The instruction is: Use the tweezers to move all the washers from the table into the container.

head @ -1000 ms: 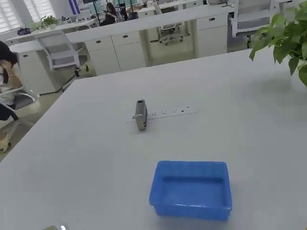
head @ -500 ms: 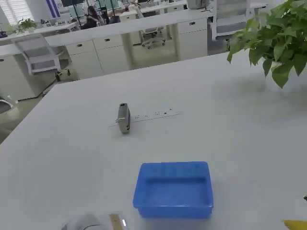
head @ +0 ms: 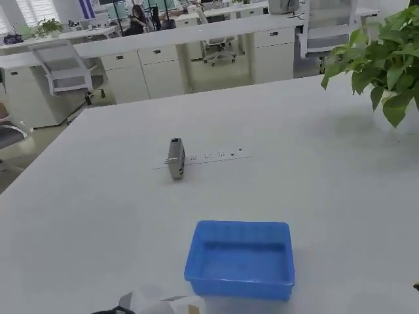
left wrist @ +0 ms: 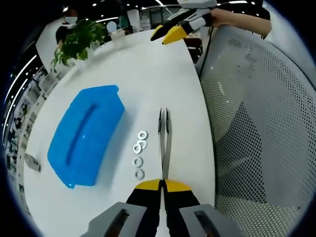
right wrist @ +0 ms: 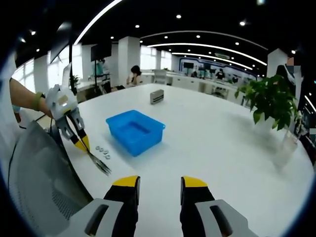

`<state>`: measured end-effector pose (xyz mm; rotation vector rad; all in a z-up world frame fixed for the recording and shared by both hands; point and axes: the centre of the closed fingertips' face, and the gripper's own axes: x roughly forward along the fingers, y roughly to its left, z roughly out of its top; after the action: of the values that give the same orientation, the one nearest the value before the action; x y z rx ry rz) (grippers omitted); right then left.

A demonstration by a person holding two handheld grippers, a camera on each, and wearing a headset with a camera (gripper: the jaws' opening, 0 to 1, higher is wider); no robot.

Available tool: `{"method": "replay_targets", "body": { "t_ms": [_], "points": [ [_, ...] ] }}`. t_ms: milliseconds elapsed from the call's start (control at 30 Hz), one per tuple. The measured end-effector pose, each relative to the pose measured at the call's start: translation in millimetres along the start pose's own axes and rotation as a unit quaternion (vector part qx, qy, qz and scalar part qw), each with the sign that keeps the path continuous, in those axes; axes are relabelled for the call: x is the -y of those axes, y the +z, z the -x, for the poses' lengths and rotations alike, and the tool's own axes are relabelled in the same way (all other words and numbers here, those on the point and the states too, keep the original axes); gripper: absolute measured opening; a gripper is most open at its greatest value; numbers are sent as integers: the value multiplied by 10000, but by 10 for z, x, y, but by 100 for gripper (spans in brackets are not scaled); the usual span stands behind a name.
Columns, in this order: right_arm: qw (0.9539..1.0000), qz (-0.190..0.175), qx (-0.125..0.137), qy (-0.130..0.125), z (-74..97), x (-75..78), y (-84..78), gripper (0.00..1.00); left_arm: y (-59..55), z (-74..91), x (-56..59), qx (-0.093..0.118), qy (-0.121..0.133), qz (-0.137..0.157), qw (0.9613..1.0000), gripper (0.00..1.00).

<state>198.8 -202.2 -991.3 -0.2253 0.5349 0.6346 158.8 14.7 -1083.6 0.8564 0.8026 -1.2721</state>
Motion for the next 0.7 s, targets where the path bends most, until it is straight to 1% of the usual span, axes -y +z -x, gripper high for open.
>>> {"method": "replay_targets", "body": {
  "t_ms": [100,167,300,400,467,600,667,700],
  "points": [
    [10000,-10,10,11,-5,-4,1,29,-2,39,42,-17,1,-92,10000,0],
    [10000,5,-35,32,-12,-16,-13,29,7,75,64,-2,-9,-83,10000,0],
    [9997,64,-167,183,-41,-73,-54,30,47,208,107,78,29,-84,9999,0],
    [9990,151,-250,323,-61,-136,-73,30,101,339,112,217,98,-55,9997,0],
    [9985,208,-308,405,-73,-181,-83,30,133,417,119,273,130,-55,9995,0],
    [9957,470,-539,585,-108,-286,-138,30,189,527,124,389,160,-59,9991,0],
    [9947,559,-586,638,-116,-317,-148,30,208,568,125,408,168,-55,9990,0],
    [9935,674,-611,686,-121,-350,-148,30,224,611,123,412,180,-53,9990,0]
  ]
}}
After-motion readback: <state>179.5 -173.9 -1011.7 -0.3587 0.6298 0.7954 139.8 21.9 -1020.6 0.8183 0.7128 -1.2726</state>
